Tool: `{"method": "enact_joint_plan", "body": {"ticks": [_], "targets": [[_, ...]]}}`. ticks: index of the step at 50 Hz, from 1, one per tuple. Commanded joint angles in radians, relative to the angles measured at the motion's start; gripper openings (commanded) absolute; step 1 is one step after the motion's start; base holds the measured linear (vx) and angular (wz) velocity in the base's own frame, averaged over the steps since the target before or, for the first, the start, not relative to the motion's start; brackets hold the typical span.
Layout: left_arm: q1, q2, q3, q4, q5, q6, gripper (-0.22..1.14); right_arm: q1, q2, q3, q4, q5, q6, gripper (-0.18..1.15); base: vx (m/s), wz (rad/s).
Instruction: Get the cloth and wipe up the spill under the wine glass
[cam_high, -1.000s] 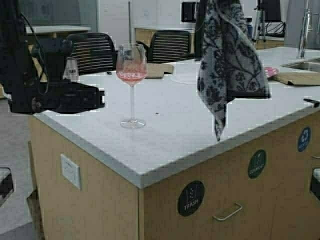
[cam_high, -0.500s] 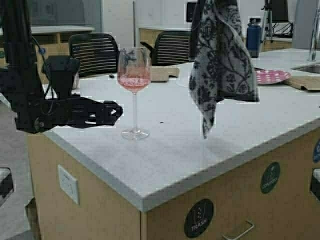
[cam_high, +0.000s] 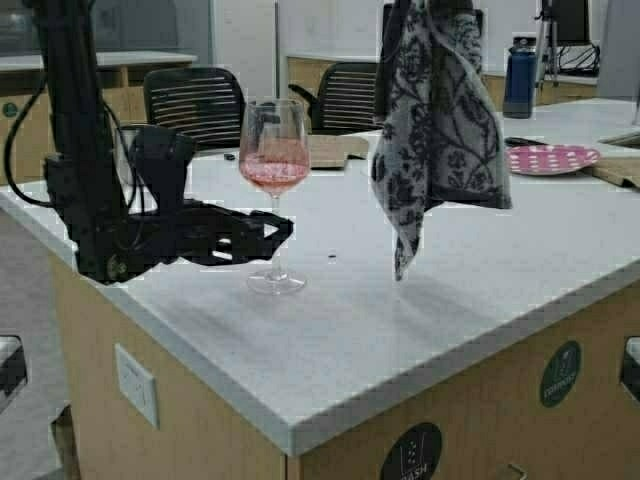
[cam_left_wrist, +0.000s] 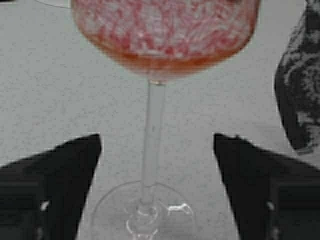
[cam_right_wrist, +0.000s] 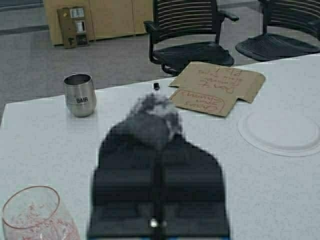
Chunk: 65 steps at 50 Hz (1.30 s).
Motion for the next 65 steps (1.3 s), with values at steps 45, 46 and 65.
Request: {"method": "enact_joint_plan", "body": {"ticks": [45,46,65], "targets": [[-0.063,0.038,-0.206,-0.049,0.087,-0.018,0.71,-0.034,0.089,-0.018,0.058,-0.187,0.0,0.06,0.01,0.0],[-0.063,0.032,-0.202,-0.049,0.087,-0.018,0.66,-0.035,0.1,-0.021,0.069,-0.193,-0.002,0.06,0.0,0.0],[-0.064,-0.117,-0.074,-0.044,0.087,-0.014,0.1,-0.072,0.36,-0.199,0.118,-0.204,-0.003,0.06,0.0,0.0]]}}
